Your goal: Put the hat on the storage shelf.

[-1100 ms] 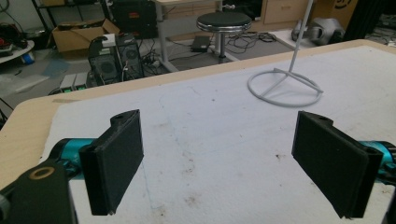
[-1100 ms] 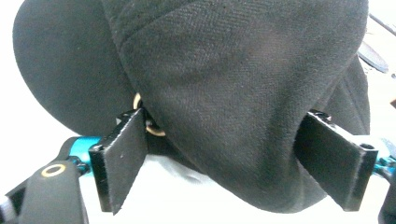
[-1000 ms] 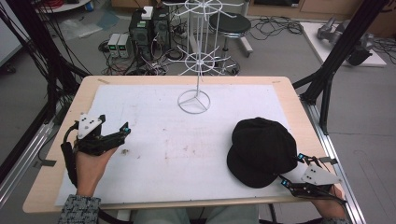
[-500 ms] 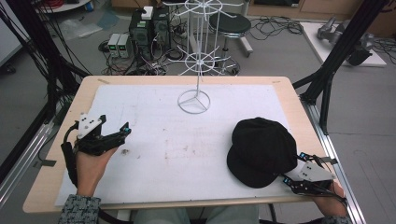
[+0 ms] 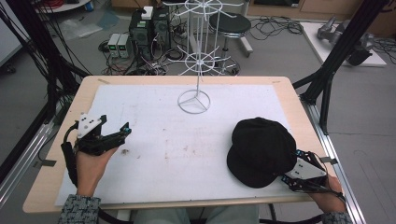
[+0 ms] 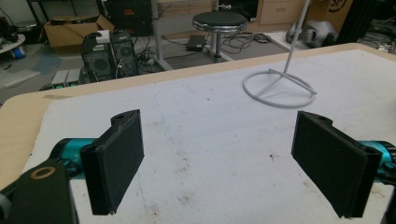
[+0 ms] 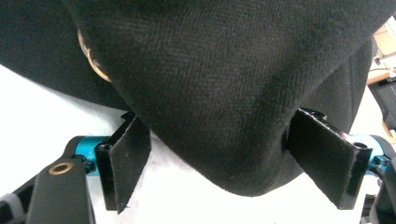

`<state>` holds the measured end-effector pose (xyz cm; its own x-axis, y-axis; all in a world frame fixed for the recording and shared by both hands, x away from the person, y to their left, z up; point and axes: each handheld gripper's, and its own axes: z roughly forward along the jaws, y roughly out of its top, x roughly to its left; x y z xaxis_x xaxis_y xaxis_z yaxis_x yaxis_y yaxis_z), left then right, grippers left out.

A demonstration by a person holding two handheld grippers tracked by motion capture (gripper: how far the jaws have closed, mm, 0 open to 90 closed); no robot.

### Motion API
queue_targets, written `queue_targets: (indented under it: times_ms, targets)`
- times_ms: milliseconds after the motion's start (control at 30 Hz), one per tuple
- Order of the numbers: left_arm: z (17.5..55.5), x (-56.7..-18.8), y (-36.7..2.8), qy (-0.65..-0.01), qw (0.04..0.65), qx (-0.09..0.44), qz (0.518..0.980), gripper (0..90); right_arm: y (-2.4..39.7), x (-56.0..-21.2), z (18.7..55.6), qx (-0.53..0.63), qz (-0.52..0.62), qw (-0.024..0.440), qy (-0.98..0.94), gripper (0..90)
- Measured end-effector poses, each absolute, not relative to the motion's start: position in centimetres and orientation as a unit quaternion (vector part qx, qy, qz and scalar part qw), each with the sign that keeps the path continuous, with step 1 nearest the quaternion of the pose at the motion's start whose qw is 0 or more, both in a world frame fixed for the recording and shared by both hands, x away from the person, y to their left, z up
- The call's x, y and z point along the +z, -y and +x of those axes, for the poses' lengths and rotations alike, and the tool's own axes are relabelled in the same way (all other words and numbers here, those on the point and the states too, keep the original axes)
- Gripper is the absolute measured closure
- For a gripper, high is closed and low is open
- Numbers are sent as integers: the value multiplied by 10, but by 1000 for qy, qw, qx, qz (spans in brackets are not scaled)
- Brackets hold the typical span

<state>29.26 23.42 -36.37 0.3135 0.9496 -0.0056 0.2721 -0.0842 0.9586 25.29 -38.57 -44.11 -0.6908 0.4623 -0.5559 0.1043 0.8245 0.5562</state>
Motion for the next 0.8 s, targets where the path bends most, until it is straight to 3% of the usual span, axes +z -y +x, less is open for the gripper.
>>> queue_targets:
  times_ms: [200,467,500,567,800]
  targets:
    - [293,-364,-235,-473,487,347,647,171,385,-440,256,243,141,355,-892,214]
    - [294,-364,-235,-472,491,344,646,171,380,-436,263,223,93,337,-910,352]
    - [294,-364,-235,-472,491,343,647,171,378,-436,262,222,83,337,-911,424]
    - [294,-364,-236,-474,492,342,645,171,377,-436,261,218,72,338,-913,478]
    - [293,-364,-237,-476,492,343,643,172,374,-442,257,226,51,360,-904,563]
